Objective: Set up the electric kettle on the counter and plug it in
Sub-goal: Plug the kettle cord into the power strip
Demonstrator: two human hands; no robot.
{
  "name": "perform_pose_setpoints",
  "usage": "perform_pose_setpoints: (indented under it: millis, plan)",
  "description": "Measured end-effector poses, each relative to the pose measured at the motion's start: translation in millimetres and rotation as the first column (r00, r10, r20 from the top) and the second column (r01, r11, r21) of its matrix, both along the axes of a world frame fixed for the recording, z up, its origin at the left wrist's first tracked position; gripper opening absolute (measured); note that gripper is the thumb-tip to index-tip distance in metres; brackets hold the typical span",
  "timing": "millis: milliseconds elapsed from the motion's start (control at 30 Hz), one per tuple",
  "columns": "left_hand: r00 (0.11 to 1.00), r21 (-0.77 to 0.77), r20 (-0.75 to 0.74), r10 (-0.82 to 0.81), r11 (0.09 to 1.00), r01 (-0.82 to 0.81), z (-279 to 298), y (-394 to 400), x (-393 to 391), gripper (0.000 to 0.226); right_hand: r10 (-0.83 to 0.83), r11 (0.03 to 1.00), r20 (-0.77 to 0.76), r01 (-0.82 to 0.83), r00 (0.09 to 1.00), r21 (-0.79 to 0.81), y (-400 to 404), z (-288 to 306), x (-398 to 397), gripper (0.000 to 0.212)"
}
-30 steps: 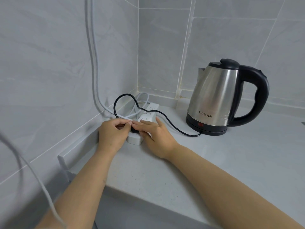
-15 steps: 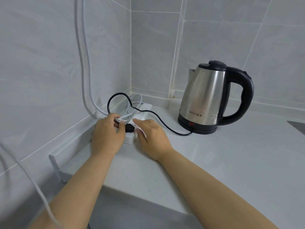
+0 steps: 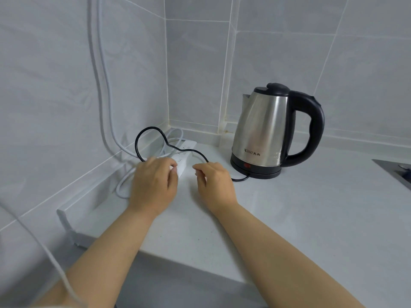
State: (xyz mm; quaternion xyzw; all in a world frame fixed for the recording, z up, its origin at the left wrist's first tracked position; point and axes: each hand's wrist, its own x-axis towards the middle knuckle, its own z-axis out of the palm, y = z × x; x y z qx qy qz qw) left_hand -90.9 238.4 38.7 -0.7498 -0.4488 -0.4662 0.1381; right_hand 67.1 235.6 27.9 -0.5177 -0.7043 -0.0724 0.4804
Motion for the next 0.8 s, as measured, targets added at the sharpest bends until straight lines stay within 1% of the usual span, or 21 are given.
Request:
perform_pose_setpoints:
  millis: [100,167,333,400,533,600,700,800]
  plan:
    - [0.977,0.126,-0.203,-0.070,0.987,0.097,-2.0,-2.7,17.0,0.012,-0.034,0.999,-0.012,0.034,0.999,-0.010,-10.7,-1.6,19.7,0.022]
    - [0.963,0.150,-0.250,-0.098,0.979,0.138,-2.2,-4.7,29.8,0.013,-0.066,0.997,-0.028,0.065,0.997,-0.045,-17.6,-1.8,34.0,0.021]
    - [0.961,0.068,-0.223,-0.165,0.980,0.184,-3.3,-7.5,63.2,0.016,-0.123,0.989,-0.036,0.119,0.992,-0.086,-30.8,-0.7,59.6,0.019]
    - [0.961,0.029,-0.211,-0.180,0.981,0.191,-4.3,-6.7,76.6,0.015,-0.142,0.986,-0.013,0.140,0.990,-0.089,-35.5,-0.5,68.8,0.020]
    - [0.965,-0.052,-0.185,-0.188,0.982,0.182,-6.8,-4.3,100.1,0.004,-0.165,0.983,0.043,0.168,0.985,-0.073,-41.1,-1.6,85.2,0.020]
    - [0.967,-0.102,-0.174,-0.186,0.980,0.171,-7.8,-3.1,112.7,0.006,-0.181,0.981,0.055,0.184,0.982,-0.061,-43.4,-2.2,95.6,0.019]
    - [0.965,-0.159,-0.181,-0.189,0.974,0.160,-9.4,-0.6,133.1,0.008,-0.214,0.974,0.015,0.215,0.977,-0.070,-45.9,-1.5,111.5,0.018]
    - [0.963,-0.194,-0.198,-0.180,0.971,0.142,-11.5,1.2,150.6,0.007,-0.255,0.958,-0.090,0.239,0.963,-0.161,-43.4,1.1,119.3,0.020]
